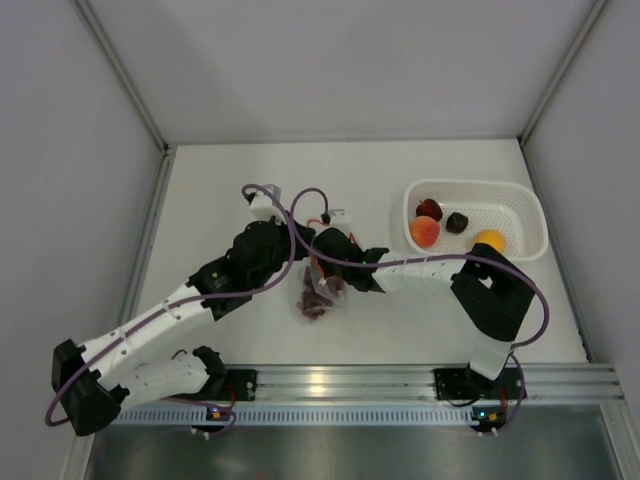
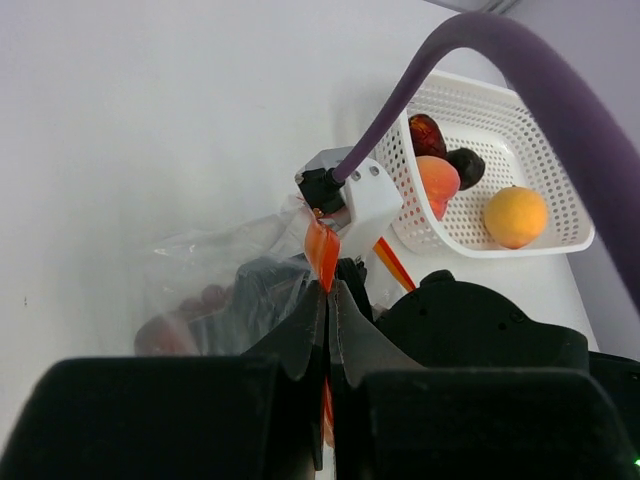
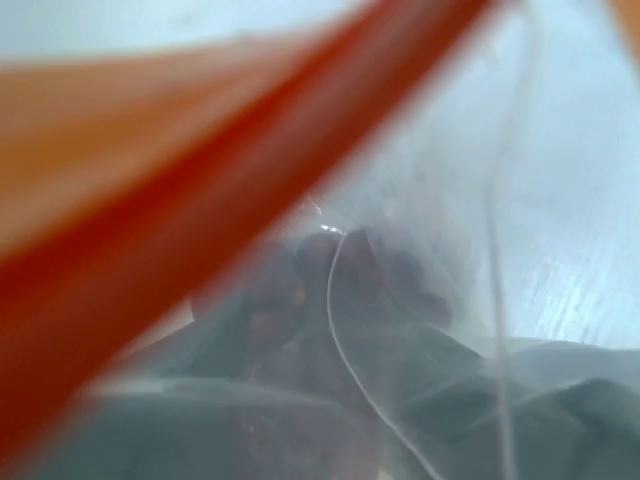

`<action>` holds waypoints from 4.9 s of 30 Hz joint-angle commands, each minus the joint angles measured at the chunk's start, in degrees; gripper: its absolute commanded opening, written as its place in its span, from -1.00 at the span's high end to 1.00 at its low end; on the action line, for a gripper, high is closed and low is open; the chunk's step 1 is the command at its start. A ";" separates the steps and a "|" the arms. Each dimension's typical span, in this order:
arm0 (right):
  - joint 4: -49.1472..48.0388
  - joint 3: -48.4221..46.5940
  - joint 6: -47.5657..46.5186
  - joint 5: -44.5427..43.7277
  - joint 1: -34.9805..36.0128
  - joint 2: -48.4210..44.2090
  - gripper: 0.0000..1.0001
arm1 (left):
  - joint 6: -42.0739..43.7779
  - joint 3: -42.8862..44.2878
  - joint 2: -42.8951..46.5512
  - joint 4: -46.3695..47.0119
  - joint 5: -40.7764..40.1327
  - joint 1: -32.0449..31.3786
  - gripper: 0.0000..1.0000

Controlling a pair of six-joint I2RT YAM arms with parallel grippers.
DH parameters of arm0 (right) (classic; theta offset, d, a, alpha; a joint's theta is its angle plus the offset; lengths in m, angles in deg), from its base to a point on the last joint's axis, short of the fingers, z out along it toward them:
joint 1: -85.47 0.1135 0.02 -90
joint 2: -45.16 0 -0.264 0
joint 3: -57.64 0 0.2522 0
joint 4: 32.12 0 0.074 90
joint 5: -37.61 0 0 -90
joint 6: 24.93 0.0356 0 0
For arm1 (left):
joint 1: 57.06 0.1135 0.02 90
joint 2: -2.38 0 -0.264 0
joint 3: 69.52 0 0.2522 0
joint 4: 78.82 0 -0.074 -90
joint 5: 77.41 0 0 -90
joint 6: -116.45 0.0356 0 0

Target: Open the zip-top bag and remove the fake food

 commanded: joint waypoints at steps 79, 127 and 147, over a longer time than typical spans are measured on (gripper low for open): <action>-2.00 -8.91 -24.79 9.41 9.85 4.26 0.79 | 5.23 -1.35 0.30 0.34 2.82 0.90 1.00; 11.89 -4.16 -10.28 2.19 -0.09 -7.34 0.75 | 7.25 -4.17 3.73 0.87 4.94 1.07 1.00; 10.04 0.24 -15.38 3.17 2.81 -24.92 0.78 | 4.97 -2.06 -3.30 1.66 5.81 1.16 1.00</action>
